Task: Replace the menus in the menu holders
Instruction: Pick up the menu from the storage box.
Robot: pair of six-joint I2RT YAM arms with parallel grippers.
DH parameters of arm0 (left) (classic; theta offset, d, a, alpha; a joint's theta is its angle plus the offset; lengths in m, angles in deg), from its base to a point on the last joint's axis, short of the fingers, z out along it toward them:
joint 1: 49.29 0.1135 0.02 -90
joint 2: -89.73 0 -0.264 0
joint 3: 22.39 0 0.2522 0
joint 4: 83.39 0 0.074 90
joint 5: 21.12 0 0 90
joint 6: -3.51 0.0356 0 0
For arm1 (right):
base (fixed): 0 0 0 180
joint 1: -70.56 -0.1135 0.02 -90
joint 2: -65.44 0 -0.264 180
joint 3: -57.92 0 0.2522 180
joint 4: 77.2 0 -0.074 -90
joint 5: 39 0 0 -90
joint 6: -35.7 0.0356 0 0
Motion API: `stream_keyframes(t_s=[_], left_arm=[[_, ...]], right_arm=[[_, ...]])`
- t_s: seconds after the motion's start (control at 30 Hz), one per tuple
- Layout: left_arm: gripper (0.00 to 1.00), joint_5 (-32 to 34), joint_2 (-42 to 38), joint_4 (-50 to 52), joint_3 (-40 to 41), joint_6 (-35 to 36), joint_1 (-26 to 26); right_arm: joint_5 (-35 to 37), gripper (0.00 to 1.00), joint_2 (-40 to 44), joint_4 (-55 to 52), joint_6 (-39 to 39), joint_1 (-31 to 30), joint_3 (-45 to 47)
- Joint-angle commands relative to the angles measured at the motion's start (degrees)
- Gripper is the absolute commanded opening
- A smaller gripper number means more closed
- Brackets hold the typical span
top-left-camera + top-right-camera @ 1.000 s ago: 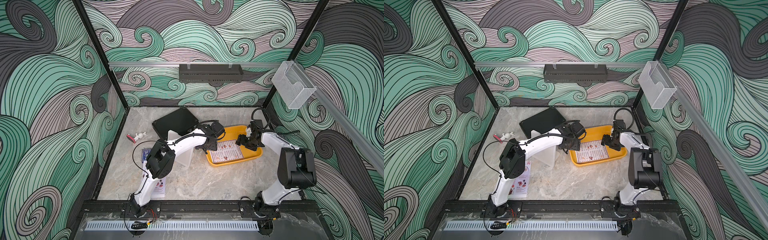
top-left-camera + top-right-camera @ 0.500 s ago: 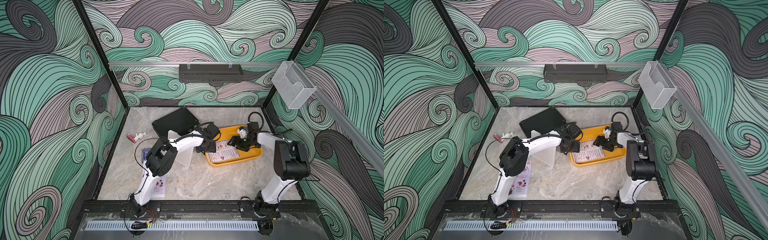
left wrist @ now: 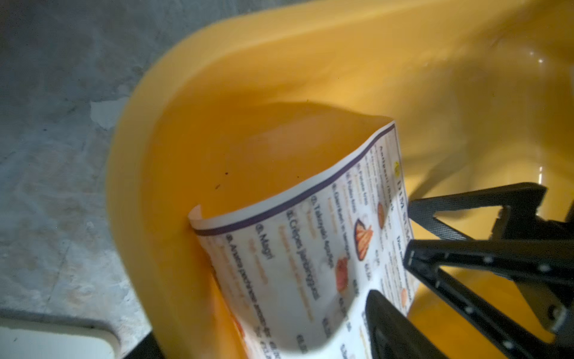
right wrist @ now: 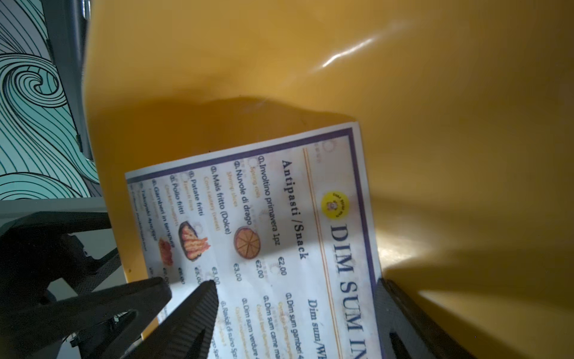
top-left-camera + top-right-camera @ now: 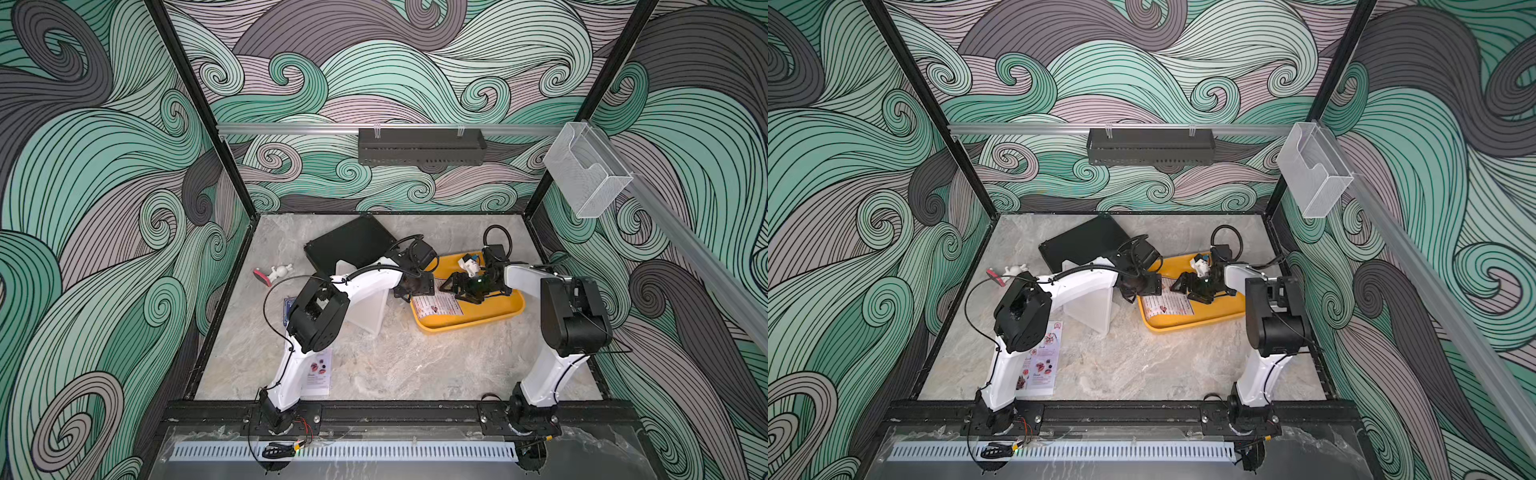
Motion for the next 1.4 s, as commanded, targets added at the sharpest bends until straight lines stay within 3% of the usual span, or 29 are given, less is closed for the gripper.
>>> stream_keyframes(t_s=[0.0,0.03,0.2,0.4,0.67,1.0,1.23,1.37], left_arm=[[0.81,1.4,-3.4,-1.0,-0.8,0.3,0.3],[0.8,1.3,-3.4,-1.0,-0.8,0.3,0.4],[0.74,1.1,-3.1,-0.8,-0.7,0.4,0.6],[0.66,0.6,-3.1,-1.1,-0.5,0.4,0.7],[0.66,0.8,-3.6,-1.3,-0.5,0.7,0.7],[0.7,2.8,-7.0,-0.9,-1.7,4.3,0.6],[0.72,5.4,-12.9,-0.7,-3.1,8.1,0.6],[0.73,10.4,-19.6,-4.7,1.0,9.0,0.6]], right_arm=[[-2.0,0.89,-2.1,-0.7,2.7,-0.5,2.0],[-3.4,0.99,-1.8,0.5,3.7,-0.5,2.4],[-8.3,0.99,-0.7,7.1,8.2,-0.8,4.7],[-9.2,0.99,-1.9,9.7,10.5,-3.0,5.0],[-10.5,0.76,-1.4,11.7,12.2,-3.3,4.9],[-15.0,0.51,6.4,19.6,18.3,0.0,8.9],[-17.3,0.45,12.7,21.4,21.5,2.4,10.3],[-17.9,0.42,17.5,19.9,22.2,2.8,10.0]])
